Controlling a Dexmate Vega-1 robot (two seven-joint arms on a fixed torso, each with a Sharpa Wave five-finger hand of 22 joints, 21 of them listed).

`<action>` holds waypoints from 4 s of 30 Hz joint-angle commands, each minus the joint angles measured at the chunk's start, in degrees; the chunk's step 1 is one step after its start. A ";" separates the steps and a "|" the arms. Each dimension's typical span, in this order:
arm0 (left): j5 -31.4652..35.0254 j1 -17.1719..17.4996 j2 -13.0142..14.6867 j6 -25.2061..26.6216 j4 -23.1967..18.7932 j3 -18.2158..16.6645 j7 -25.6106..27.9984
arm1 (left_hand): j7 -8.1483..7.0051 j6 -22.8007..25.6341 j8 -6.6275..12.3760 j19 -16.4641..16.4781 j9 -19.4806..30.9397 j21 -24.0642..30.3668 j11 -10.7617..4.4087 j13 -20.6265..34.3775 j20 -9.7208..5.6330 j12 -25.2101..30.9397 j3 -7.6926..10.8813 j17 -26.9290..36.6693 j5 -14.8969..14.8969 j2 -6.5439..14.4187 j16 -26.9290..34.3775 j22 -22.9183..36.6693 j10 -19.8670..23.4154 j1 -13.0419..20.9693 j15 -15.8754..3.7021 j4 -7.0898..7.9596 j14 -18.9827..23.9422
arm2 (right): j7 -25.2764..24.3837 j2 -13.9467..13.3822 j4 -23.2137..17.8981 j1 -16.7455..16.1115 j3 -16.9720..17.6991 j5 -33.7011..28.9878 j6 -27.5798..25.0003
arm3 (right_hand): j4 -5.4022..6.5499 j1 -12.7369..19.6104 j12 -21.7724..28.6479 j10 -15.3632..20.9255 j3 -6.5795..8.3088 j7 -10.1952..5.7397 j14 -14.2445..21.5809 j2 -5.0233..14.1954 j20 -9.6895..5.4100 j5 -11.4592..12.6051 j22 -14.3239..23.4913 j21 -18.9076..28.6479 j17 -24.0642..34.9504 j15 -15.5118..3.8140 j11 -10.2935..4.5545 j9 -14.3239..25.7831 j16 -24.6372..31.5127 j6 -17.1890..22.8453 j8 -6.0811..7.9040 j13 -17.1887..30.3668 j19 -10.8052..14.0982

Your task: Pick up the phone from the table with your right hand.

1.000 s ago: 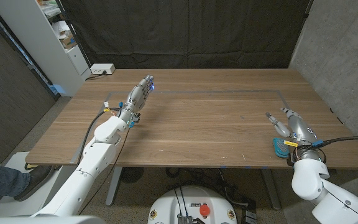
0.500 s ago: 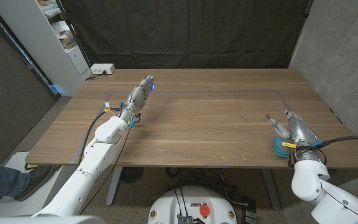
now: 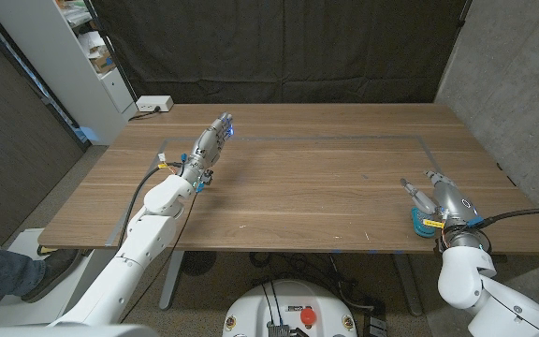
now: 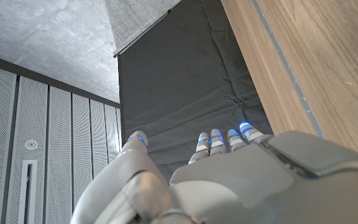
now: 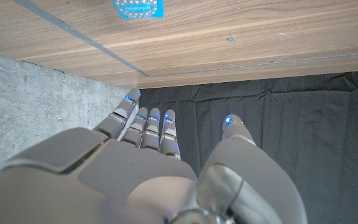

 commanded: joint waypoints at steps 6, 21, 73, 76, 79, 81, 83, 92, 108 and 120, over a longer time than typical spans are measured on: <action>0.23 1.04 0.57 0.16 -1.94 -0.13 0.99 | 0.19 0.49 -0.10 -5.99 -0.07 -0.25 0.16 0.07 0.18 -0.01 0.05 0.00 0.03 0.65 -0.19 0.18 0.04 0.12 0.09 -0.32 -0.52 | -1.24 -0.81 0.62 -0.51 -1.65 0.00 -0.75 | -0.43 0.90 -0.34 0.64 0.20 -0.22 0.85 -0.06 -0.16 0.47 0.07 -0.25 -0.03 -0.16 -0.31 -0.09 -0.17 0.12 -0.02 0.15 0.73; -0.27 1.55 0.83 -0.13 -2.38 0.00 0.71 | 0.20 0.59 -0.08 -5.94 -0.07 -0.48 0.18 0.07 0.25 -0.03 0.02 0.00 0.03 0.74 -0.17 0.19 0.04 0.14 0.05 -0.41 -0.48 | -1.77 -1.99 0.66 -0.03 -3.88 -0.39 -3.81 | -0.80 1.38 -0.38 0.87 0.32 -0.36 1.18 -0.08 -0.13 0.72 0.08 -0.59 -0.12 -0.30 -0.36 -0.10 -0.23 -0.02 -0.10 0.18 1.06; 0.25 1.77 1.34 -0.28 -2.86 0.70 0.87 | 0.16 0.70 -0.11 -5.67 -0.07 -1.29 0.07 0.07 0.48 -0.08 -0.16 0.00 0.02 0.97 -0.20 0.22 0.03 0.12 0.17 -0.74 -0.53 | -4.89 -6.83 2.24 10.49 -16.92 4.34 -21.31 | -2.48 3.80 -0.81 0.68 0.94 -1.10 1.71 -0.14 -0.13 1.26 0.10 -1.96 -0.43 -0.71 -0.92 -0.08 -0.67 -0.91 -0.38 0.25 1.48; 0.33 1.82 1.41 -0.18 -3.05 0.88 0.88 | 0.17 0.67 -0.13 -5.65 -0.07 -1.34 0.01 0.07 0.50 -0.09 -0.17 0.00 0.02 0.98 -0.19 0.22 0.02 0.11 0.18 -0.76 -0.50 | -5.24 -6.75 2.69 10.63 -16.94 4.92 -21.14 | -2.59 3.99 -0.82 0.69 1.01 -1.12 1.77 -0.11 -0.11 1.29 0.11 -2.05 -0.44 -0.71 -0.99 -0.08 -0.68 -0.92 -0.38 0.26 1.51; 0.40 1.88 1.46 -0.04 -3.30 0.95 1.06 | 0.17 0.70 -0.12 -5.67 -0.07 -1.40 0.01 0.07 0.58 -0.08 -0.19 0.00 0.02 0.98 -0.20 0.22 0.06 0.10 0.15 -0.78 -0.52 | -5.45 -6.77 2.98 10.78 -16.95 5.49 -21.09 | -2.70 4.16 -0.78 0.84 1.06 -1.14 1.90 -0.09 -0.06 1.32 0.11 -2.14 -0.46 -0.76 -0.92 -0.07 -0.67 -0.90 -0.36 0.26 1.54; 0.43 1.98 1.46 0.06 -3.49 0.98 1.24 | 0.18 0.70 -0.12 -5.66 -0.07 -1.42 0.02 0.07 0.58 -0.10 -0.19 0.00 0.02 0.99 -0.19 0.22 0.02 0.10 0.11 -0.79 -0.51 | -5.72 -6.76 3.28 10.84 -16.91 5.80 -20.84 | -2.78 4.28 -0.76 0.91 1.10 -1.15 1.96 -0.08 -0.06 1.33 0.11 -2.19 -0.47 -0.78 -0.93 -0.07 -0.67 -0.91 -0.36 0.27 1.58; 0.55 2.14 1.62 -0.10 -3.68 0.99 1.22 | 0.19 0.70 -0.12 -5.68 -0.07 -1.46 0.04 0.07 0.64 -0.08 -0.20 0.00 0.02 1.00 -0.20 0.22 0.06 0.10 0.10 -0.80 -0.52 | -5.81 -6.76 3.40 10.98 -16.88 6.15 -20.95 | -2.83 4.38 -0.76 0.94 1.14 -1.15 1.97 -0.06 -0.04 1.35 0.11 -2.23 -0.47 -0.80 -0.94 -0.07 -0.69 -0.91 -0.36 0.27 1.61; 0.64 2.74 2.07 0.25 -4.26 0.93 1.57 | 0.16 0.78 -0.10 -5.66 -0.07 -1.61 0.00 0.07 0.69 -0.08 -0.24 0.00 0.01 1.02 -0.19 0.23 0.07 0.08 0.10 -0.85 -0.52 | -6.34 -7.00 4.61 11.17 -16.69 7.55 -19.45 | -3.09 4.79 -0.78 1.02 1.27 -1.25 2.25 -0.03 0.01 1.40 0.11 -2.44 -0.49 -0.80 -1.02 -0.06 -0.67 -0.90 -0.33 0.29 1.75; 1.11 4.33 2.76 0.56 -6.20 0.81 2.74 | 0.13 0.78 -0.13 -5.58 -0.07 -1.83 -0.07 0.07 0.76 -0.14 -0.30 0.00 0.01 1.08 -0.23 0.24 -0.04 0.05 0.20 -0.93 -0.62 | -7.34 -6.78 6.79 10.36 -15.51 9.73 -15.93 | -3.39 5.54 -0.76 1.28 1.67 -1.38 2.70 0.49 0.06 1.49 0.12 -2.75 -0.44 -0.89 -1.09 -0.04 -0.63 -0.61 -0.19 0.33 2.35; 1.87 5.87 3.74 0.53 -8.07 0.66 3.66 | 0.13 0.77 -0.14 -5.59 -0.07 -2.07 0.01 0.07 0.77 -0.26 -0.36 0.01 0.01 1.14 -0.41 0.25 -0.35 0.01 0.26 -1.00 -1.15 | -8.52 -5.84 8.88 9.30 -14.89 10.59 -12.51 | -3.50 5.94 -0.61 1.93 1.76 -1.41 3.77 0.94 -0.40 1.36 0.15 -2.78 -0.22 -1.15 -1.27 -0.02 -0.21 -0.10 0.01 0.39 3.77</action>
